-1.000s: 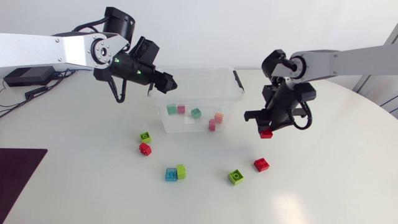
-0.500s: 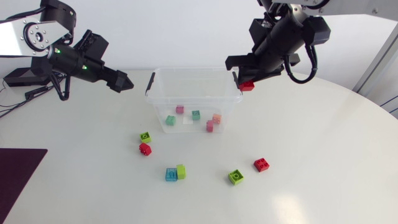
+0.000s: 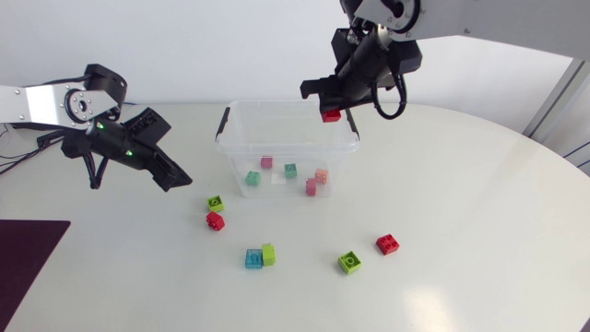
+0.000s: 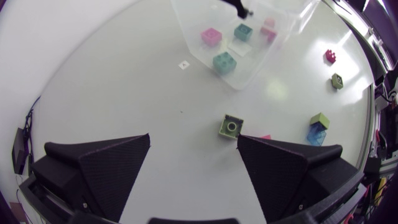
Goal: Pick up the duplo bricks and place them in the container
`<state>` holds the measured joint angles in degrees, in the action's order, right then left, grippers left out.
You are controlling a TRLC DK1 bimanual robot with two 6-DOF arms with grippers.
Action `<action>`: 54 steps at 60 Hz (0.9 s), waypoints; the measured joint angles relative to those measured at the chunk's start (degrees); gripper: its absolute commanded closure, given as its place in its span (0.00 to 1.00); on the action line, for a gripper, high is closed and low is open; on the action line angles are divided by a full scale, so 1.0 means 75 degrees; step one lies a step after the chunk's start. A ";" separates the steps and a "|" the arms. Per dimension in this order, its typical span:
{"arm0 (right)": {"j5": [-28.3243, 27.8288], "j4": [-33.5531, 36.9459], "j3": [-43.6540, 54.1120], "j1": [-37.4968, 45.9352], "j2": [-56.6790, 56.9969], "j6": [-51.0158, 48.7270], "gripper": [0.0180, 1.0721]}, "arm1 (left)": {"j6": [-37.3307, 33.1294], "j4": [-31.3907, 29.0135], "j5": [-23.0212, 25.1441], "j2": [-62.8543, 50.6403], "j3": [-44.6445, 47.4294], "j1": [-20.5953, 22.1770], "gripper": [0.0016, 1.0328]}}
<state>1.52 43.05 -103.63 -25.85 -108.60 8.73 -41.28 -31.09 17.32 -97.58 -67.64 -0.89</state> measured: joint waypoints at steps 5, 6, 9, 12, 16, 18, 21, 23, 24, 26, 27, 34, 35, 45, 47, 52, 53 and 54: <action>0.0003 -0.0189 -0.0140 -0.0009 -0.0353 -0.0090 0.58 | -0.0289 0.0003 0.0000 -0.0347 0.0085 0.0093 0.05; 0.0003 -0.0201 -0.0163 -0.0009 -0.0391 -0.0111 0.50 | -0.0318 0.0012 0.0003 -0.0391 0.0085 0.0111 0.05; 0.0017 -0.0207 -0.0323 -0.0032 -0.0583 -0.0181 0.25 | -0.0402 0.0015 0.0000 -0.0525 0.0085 0.0210 0.05; 0.0067 -0.0195 -0.0490 -0.0067 -0.0734 -0.0204 0.05 | -0.0513 0.0026 0.0003 -0.0618 0.0085 0.0341 0.05; 0.0119 -0.0137 -0.0542 -0.0099 -0.0796 -0.0227 0.05 | -0.0565 0.0140 0.0003 -0.0723 0.0085 0.0510 0.05; 0.0122 -0.0087 -0.0542 -0.0099 -0.0793 -0.0233 0.05 | -0.0595 0.0184 0.0000 -0.0793 0.0085 0.0609 0.05; 0.0122 -0.0090 -0.0501 -0.0102 -0.0723 -0.0262 0.05 | -0.0656 0.0219 -0.0003 -0.0889 0.0085 0.0729 0.06; 0.0125 -0.0105 -0.0347 -0.0105 -0.0580 -0.0323 0.05 | -0.0685 0.0242 -0.0003 -0.0962 0.0085 0.0813 0.06; 0.0131 -0.0105 -0.0242 -0.0105 -0.0484 -0.0353 0.05 | -0.0708 0.0254 -0.0003 -0.1005 0.0085 0.0854 0.06; 0.0146 -0.0114 -0.0032 -0.0108 -0.0280 -0.0388 0.05 | -0.0711 0.0283 -0.0009 -0.1058 0.0085 0.0898 0.06; 0.0149 -0.0117 0.0149 -0.0114 -0.0102 -0.0408 0.05 | -0.0734 0.0306 -0.0020 -0.1102 0.0085 0.0941 0.06; 0.0143 -0.0178 0.1131 -0.0192 0.0921 -0.0609 0.05 | -0.0906 0.0347 -0.0122 -0.1221 0.0085 0.1058 0.07; 0.0137 -0.0184 0.1256 -0.0192 0.1052 -0.0615 0.05 | -0.0909 0.0350 -0.0131 -0.1236 0.0085 0.1070 0.07; -0.0023 -0.0530 0.2891 -0.0195 0.2597 -0.0874 0.05 | -0.1116 0.0399 -0.0306 -0.1457 0.0082 0.1087 0.07; -0.0079 -0.0612 0.3287 -0.0169 0.2873 -0.0976 0.05 | -0.1163 0.0417 -0.0332 -0.1545 0.0067 0.1087 0.07; -0.0221 -0.0731 0.4135 -0.0038 0.3334 -0.1125 0.05 | -0.1195 0.0417 -0.0382 -0.1719 0.0015 0.1087 0.07; -0.0239 -0.0746 0.4389 0.0020 0.3442 -0.1172 0.05 | -0.1201 0.0420 -0.0388 -0.1772 -0.0012 0.1087 0.07; -0.0268 -0.0746 0.4488 0.0050 0.3483 -0.1192 0.05 | -0.1209 0.0417 -0.0388 -0.1795 -0.0026 0.1087 0.07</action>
<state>-0.49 37.45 -69.98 -25.47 -82.48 -0.21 -50.35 -27.97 14.41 -111.04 -67.83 7.27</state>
